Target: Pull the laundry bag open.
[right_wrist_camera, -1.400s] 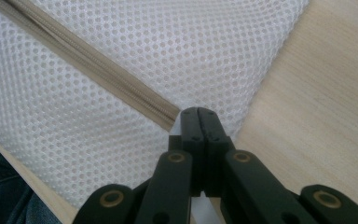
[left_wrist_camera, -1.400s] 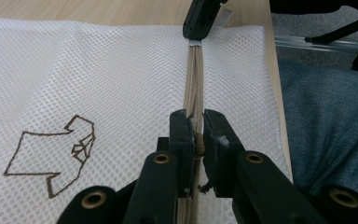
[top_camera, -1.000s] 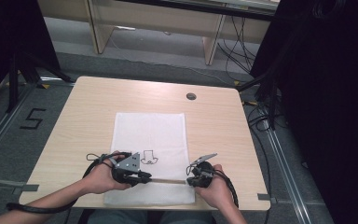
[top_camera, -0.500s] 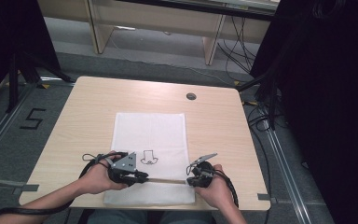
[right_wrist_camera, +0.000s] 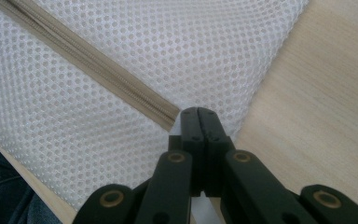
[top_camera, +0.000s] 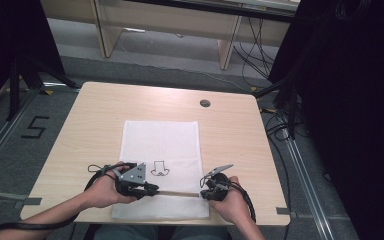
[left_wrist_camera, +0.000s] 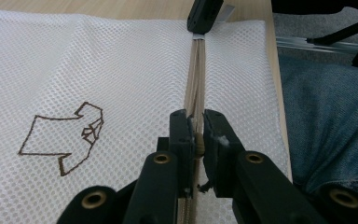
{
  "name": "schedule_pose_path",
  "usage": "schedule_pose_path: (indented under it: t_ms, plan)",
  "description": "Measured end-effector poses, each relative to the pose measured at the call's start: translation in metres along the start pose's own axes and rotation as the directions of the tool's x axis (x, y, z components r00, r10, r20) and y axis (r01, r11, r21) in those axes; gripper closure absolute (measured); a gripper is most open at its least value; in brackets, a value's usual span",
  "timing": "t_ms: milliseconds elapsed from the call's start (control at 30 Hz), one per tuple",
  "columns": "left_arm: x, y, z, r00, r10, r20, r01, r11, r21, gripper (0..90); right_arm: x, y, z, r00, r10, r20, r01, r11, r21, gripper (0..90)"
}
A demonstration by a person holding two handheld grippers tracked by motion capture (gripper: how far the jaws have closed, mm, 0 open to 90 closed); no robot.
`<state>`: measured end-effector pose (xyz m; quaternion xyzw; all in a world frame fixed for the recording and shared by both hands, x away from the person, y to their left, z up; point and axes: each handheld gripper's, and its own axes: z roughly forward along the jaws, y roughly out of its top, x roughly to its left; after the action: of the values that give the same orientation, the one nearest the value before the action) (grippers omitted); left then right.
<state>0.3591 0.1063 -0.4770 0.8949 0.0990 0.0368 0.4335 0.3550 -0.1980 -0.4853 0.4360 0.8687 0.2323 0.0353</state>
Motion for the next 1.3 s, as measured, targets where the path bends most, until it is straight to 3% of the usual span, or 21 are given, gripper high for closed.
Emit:
schedule_pose_path:
  t_ms: [67, 167, 567, 667, 700, 767, 800, 1167, 1300]
  plan:
    - [0.000, -0.001, -0.002, 0.9998, -0.018, -0.002, 0.018, 0.9998, -0.010, 82.1, -0.001, 0.000, 0.001, 0.9997, -0.022, 0.005, 0.022, 1.000, -0.013, 90.0]
    - [0.001, -0.006, -0.006, 0.9996, -0.026, 0.001, 0.026, 0.9996, -0.001, 82.0, 0.000, 0.000, 0.000, 1.0000, -0.002, 0.001, 0.002, 1.000, -0.002, 90.0]
    - [0.001, -0.008, -0.007, 0.9994, -0.033, -0.005, 0.033, 0.9994, -0.008, 82.0, -0.001, 0.000, 0.000, 1.0000, -0.003, 0.001, 0.003, 1.000, -0.003, 90.0]
    - [0.002, -0.007, -0.010, 0.9999, -0.010, -0.012, 0.010, 0.9999, 0.006, 82.0, 0.000, 0.000, 0.000, 1.0000, 0.002, -0.002, -0.002, 1.000, -0.001, 90.0]
    - [0.001, -0.007, -0.010, 0.9996, -0.029, -0.002, 0.029, 0.9995, -0.008, 82.0, 0.000, 0.000, 0.000, 1.0000, 0.000, 0.000, 0.000, 1.000, -0.003, 90.0]
    - [0.002, -0.007, -0.012, 0.9997, -0.019, -0.014, 0.019, 0.9998, -0.001, 82.0, 0.000, 0.000, 0.000, 1.0000, -0.006, 0.003, 0.006, 1.000, -0.004, 90.0]
    - [0.001, -0.008, -0.012, 0.9991, -0.040, -0.013, 0.040, 0.9990, -0.021, 82.0, 0.000, 0.000, 0.000, 1.0000, -0.005, 0.004, 0.005, 1.000, -0.004, 90.0]
    - [0.003, -0.012, -0.015, 0.9992, -0.032, -0.022, 0.032, 0.9995, 0.000, 82.0, -0.001, 0.000, 0.001, 0.9997, -0.023, 0.010, 0.023, 1.000, -0.016, 90.0]
    - [0.004, -0.014, -0.019, 0.9982, -0.055, -0.025, 0.054, 0.9984, -0.017, 82.0, -0.001, 0.000, 0.001, 0.9997, -0.023, 0.009, 0.023, 1.000, -0.015, 90.0]
